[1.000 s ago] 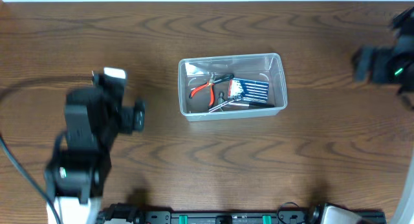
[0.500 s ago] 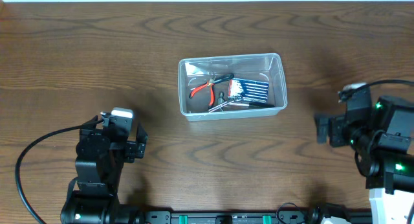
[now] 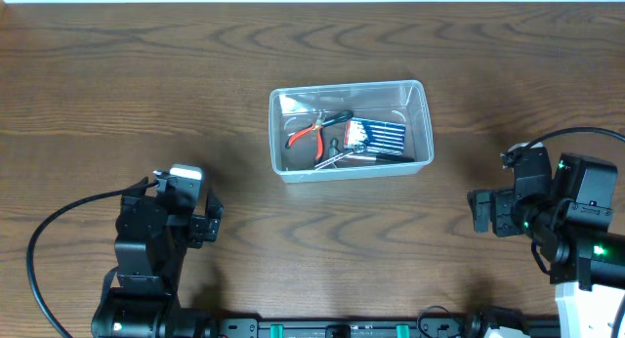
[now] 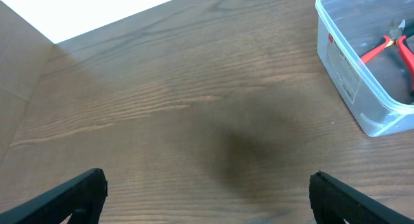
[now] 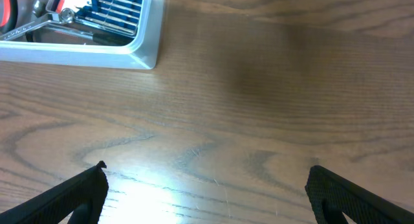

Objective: Pack container

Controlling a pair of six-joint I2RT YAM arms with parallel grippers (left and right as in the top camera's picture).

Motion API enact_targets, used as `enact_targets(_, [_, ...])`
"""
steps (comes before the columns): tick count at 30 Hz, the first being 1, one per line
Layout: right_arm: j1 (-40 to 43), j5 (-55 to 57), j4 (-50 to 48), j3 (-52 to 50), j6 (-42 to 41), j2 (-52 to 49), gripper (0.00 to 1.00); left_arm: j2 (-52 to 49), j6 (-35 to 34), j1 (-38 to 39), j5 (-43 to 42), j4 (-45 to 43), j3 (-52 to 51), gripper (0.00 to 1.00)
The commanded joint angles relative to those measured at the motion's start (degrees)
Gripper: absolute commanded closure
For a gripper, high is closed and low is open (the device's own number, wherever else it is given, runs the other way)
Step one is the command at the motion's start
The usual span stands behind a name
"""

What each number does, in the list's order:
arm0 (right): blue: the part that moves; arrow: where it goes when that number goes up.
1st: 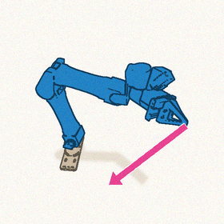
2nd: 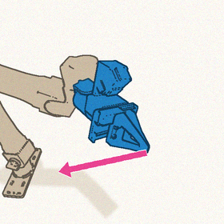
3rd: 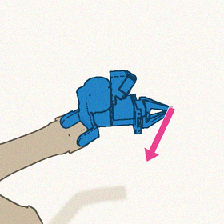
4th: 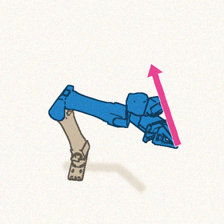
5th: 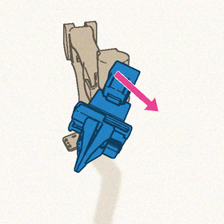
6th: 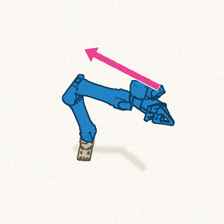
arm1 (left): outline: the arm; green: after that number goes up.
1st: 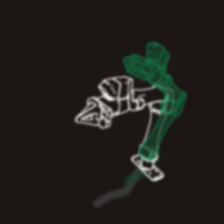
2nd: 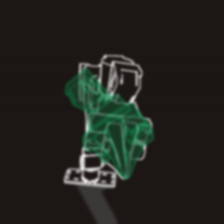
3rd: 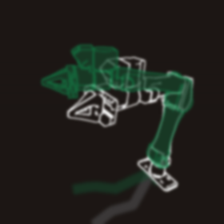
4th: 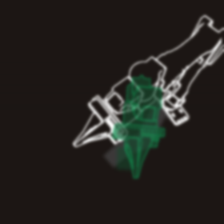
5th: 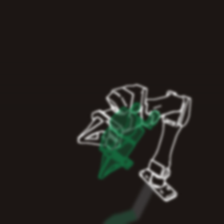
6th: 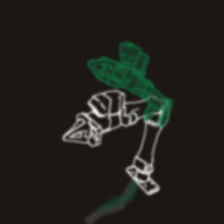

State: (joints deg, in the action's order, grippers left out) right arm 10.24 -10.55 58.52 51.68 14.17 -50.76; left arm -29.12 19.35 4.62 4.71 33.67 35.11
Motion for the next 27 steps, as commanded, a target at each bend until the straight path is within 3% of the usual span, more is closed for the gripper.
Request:
enact_targets(1, [-0.8,-0.2,0.1,-0.2,0.7,0.0,0.01,0.4,0.3,0.2,0.5,0.2,0.0,0.02])
enact_targets(7, [-1.3,2.3,0.2,-0.2,1.2,3.6,0.01,0.4,0.3,0.2,0.5,0.1,0.0,0.02])
enact_targets(14, [-8.0,2.2,-5.6,-7.5,0.9,24.3,0.01,0.4,0.3,0.2,0.5,0.2,0.0,0.02])
enact_targets(19, [-10.1,1.0,-20.7,-23.9,0.9,37.9,0.01,0.4,0.3,0.2,0.5,0.1,0.0,0.02])
enact_targets(27, [-12.1,1.5,-50.7,-44.0,0.9,39.8,0.01,0.4,0.3,0.2,0.5,0.2,0.0,0.02])
